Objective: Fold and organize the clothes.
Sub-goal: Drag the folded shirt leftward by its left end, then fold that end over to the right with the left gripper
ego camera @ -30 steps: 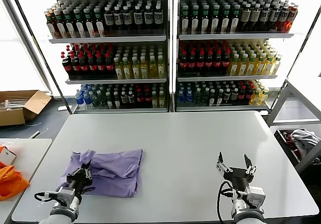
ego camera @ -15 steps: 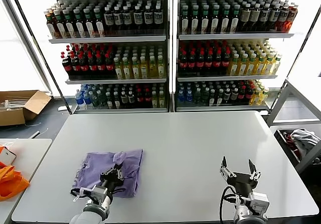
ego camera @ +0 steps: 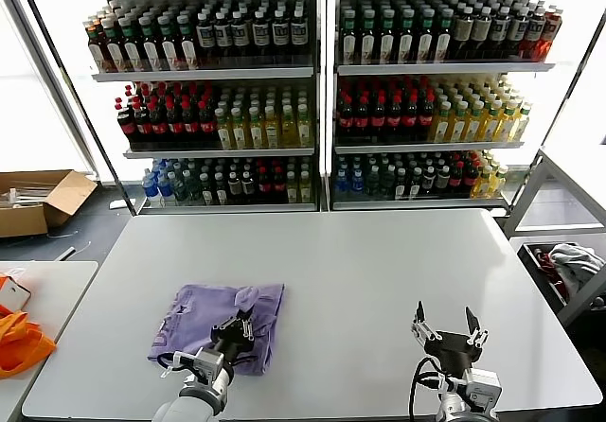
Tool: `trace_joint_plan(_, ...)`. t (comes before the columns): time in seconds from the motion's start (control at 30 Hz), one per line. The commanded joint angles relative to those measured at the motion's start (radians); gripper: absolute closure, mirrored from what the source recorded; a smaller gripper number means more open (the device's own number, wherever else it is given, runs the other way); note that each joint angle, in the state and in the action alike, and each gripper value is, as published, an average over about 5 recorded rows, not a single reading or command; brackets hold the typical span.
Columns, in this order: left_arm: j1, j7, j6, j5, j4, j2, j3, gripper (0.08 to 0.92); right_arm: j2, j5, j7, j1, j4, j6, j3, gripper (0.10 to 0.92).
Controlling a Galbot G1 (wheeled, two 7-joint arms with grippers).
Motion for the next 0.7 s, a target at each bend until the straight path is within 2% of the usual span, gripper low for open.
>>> trace_joint_plan(0.03,0.014,0.006,-0.044,-0.02,-0.015,-0.016,0.044,0.892,0.0,-0.006,0.001,0.001,-0.015,0.004,-0.008,0.203)
trace_joint_plan(0.17,0.052,-0.002,-0.055,-0.165,-0.066,-0.022,0.083,0.833,-0.006,-0.006,0.001,0.01,-0.019,0.005,-0.016,0.203)
trace_joint_plan(0.43,0.08,-0.043,0.04,-0.571,-0.2,-0.034,0.106,0.602,-0.022,-0.001,0.001,0.03,-0.032,0.005,-0.015,0.203)
trace_joint_plan(0.57,0.039,-0.097,0.054,-0.723,-0.251,-0.024,0.027,0.489,-0.031,0.004,0.002,0.033,-0.04,0.008,-0.012,0.203)
trace_joint_plan(0.7,-0.008,-0.12,0.045,-0.634,-0.224,0.03,-0.109,0.368,-0.042,0.007,0.0,0.042,-0.045,0.009,-0.018,0.203)
